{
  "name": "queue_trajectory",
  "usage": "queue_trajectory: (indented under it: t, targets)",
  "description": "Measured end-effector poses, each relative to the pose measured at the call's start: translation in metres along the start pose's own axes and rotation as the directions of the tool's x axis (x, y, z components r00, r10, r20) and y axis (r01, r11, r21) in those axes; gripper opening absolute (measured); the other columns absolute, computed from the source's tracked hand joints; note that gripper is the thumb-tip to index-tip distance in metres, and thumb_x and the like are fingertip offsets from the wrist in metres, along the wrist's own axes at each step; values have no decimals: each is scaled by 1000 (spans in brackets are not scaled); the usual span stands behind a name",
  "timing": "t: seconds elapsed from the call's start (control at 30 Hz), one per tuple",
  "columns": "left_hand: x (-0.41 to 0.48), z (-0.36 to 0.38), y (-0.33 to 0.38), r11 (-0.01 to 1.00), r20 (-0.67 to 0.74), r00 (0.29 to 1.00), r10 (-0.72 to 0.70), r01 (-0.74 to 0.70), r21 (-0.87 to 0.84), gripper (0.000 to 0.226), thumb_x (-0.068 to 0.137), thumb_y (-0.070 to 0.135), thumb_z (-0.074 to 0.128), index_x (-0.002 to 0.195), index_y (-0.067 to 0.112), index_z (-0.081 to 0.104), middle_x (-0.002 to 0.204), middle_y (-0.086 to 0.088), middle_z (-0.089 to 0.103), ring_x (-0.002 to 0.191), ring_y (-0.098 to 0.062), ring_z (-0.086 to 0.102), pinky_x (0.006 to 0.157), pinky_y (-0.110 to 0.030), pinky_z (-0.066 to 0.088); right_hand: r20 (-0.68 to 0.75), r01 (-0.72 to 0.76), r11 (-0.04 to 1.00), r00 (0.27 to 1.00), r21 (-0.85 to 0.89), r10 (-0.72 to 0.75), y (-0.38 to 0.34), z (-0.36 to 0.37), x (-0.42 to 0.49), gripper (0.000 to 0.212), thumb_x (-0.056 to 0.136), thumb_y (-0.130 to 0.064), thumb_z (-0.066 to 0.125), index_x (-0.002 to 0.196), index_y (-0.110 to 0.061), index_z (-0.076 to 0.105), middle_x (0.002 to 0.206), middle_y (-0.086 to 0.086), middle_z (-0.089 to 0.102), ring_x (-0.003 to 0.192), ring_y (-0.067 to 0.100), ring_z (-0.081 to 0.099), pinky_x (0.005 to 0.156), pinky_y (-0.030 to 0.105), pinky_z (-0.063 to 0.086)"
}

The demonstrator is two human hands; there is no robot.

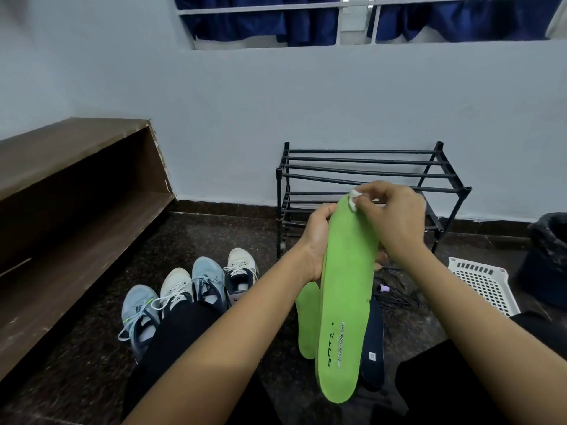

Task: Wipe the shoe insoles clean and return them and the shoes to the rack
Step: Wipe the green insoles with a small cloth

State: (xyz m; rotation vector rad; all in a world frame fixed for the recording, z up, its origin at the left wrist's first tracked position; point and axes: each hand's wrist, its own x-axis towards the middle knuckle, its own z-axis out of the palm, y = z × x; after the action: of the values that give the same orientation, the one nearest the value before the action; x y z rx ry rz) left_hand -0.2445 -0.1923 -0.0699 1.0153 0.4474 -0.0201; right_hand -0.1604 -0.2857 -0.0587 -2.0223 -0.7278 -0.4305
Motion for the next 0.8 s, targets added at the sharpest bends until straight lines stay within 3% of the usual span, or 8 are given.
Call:
queue_trajectory:
  t: [0.13,0.43,0.53,0.63,0.73,0.8]
  targets:
    - [-1,0,-1,999,56,997,-44,44,3,61,95,46,26,100,1,67,88,-23,68,77,-40,65,71,-43,55,0,-37,999,999,-10,37,7,-7,4,8,79,-41,66,79,-35,71,69,-13,66,78,16,63,80,49,48]
    - [0,-6,8,998,22,998,54,-54,-42,51,93,41,33,95,3,66,86,-21,64,75,-37,60,75,-47,50,240,3,987,970,-160,36,3,-11,-8,5,78,-31,70,74,-29,71,49,-9,49,63,20,56,74,41,47]
    - [-1,-10,12,994,-58,993,105,-106,-2,46,95,38,33,80,7,62,66,-13,64,55,-27,60,62,-33,50,339,26,988,941,-154,28,-2,-10,-16,6,76,-30,70,70,-30,71,50,-9,57,64,18,61,79,43,49]
    - [-1,-15,16,992,-130,983,130,-128,18,39,95,37,34,68,14,50,58,-3,51,47,-18,49,51,-22,38,417,87,981,909,-172,-8,-7,-9,-24,6,76,-32,72,70,-29,72,54,-11,56,65,17,55,80,42,48]
    - [0,-16,16,992,-121,985,126,-123,30,41,94,39,34,71,12,55,61,-6,57,49,-21,54,55,-25,44,405,144,959,914,-243,-35,-5,-10,-18,5,77,-35,70,72,-32,71,57,-12,58,70,16,59,79,38,46]
    - [0,-14,14,996,-51,995,90,-88,25,47,93,41,34,86,5,64,76,-16,65,62,-31,62,66,-38,52,352,187,927,934,-325,-65,0,-12,-12,4,77,-34,68,78,-34,72,64,-10,63,76,19,60,80,38,44]
